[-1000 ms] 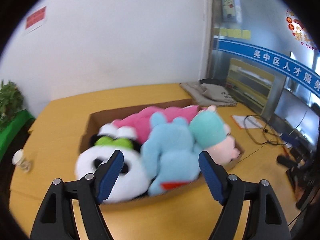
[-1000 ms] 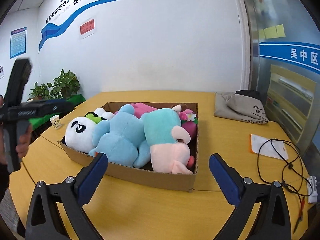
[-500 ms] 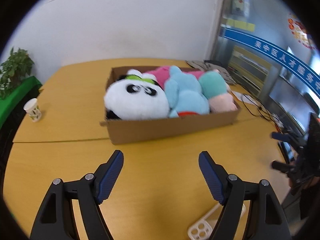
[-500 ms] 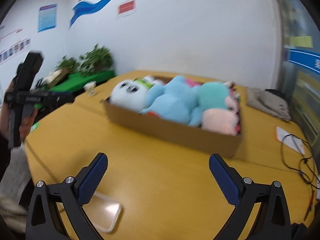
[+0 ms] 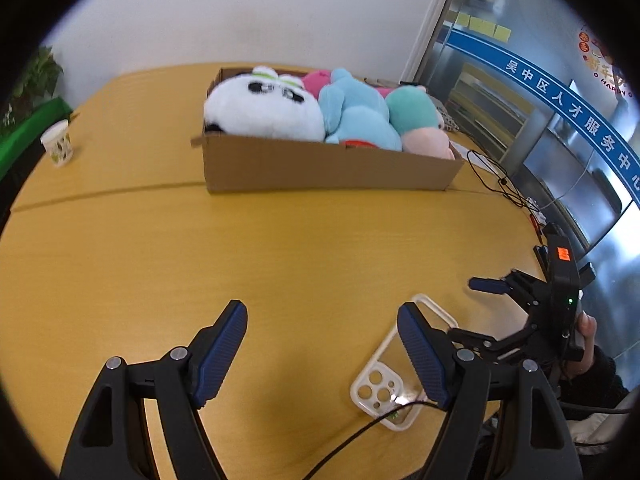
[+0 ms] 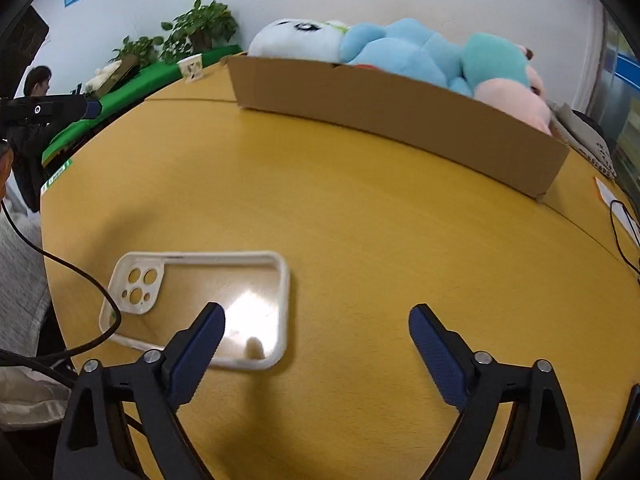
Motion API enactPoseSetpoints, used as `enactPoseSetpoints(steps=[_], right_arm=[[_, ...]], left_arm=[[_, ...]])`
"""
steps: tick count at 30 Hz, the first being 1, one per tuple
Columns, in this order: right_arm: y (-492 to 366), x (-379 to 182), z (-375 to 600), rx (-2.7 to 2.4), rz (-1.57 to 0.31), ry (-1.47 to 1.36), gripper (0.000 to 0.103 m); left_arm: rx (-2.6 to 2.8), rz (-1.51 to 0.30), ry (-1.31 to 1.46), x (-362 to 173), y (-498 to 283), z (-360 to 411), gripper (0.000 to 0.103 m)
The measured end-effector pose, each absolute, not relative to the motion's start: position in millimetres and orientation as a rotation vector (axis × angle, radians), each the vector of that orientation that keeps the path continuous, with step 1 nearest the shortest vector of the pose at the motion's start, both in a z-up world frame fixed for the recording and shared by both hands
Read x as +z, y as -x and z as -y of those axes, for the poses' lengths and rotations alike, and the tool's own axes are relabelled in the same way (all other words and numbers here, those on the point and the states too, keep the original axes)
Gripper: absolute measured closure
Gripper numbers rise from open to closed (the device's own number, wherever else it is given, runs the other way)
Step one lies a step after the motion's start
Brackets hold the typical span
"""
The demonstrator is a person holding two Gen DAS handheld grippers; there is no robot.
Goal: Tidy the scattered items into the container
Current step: 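Open both grippers and move them to the clear phone case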
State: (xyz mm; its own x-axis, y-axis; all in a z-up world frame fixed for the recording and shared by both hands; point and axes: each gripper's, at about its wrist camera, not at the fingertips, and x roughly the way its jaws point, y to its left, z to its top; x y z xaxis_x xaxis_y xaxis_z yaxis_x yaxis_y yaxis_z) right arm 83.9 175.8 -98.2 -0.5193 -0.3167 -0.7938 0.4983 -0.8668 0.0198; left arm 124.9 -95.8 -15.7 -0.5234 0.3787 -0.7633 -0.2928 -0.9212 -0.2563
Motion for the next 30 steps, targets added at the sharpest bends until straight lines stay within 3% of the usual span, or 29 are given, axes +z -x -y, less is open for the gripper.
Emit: enactPoseSetpoints(steps=[2,3,6,12,24,26,28,30], right_arm=[[-84,-101,-169,-2.365,-0.320,-1.180,0.020],[-84,-104,-166,-2.371,-0.349,-1.182,0.031],[-83,-109,-167,-2.358,-0.307,-1.214,0.053],[-89,-111,-165,-2.349,-0.294,-1.210,0.087],[-74,-112,-221,-2.634,-0.085,-1.332,0.090],[-76,-110,-228,-2.655,-0.070,-1.344,0.090],[-78,-109,-229,-2.670,-0.074,-1.352,0.090],[-84,-108,-232,-2.662,-0.061,-1.349,0.093]], left_arm=[[2.413,0.151,1.301,-27,-128,92,0.026],[2.398,0.156,1.325,-32,-129,89,0.026],[2.375,0.178,1.376,-44,-133,82,0.027],[2.318,0.221,1.419,-57,-142,67,0.027],[2.193,0.156,1.454,-72,-117,4,0.032],[2.170,0.157,1.496,-82,-108,-5,0.045],[2.145,0.179,1.555,-93,-100,-8,0.079],[2.128,0.204,1.608,-104,-95,-9,0.098]])
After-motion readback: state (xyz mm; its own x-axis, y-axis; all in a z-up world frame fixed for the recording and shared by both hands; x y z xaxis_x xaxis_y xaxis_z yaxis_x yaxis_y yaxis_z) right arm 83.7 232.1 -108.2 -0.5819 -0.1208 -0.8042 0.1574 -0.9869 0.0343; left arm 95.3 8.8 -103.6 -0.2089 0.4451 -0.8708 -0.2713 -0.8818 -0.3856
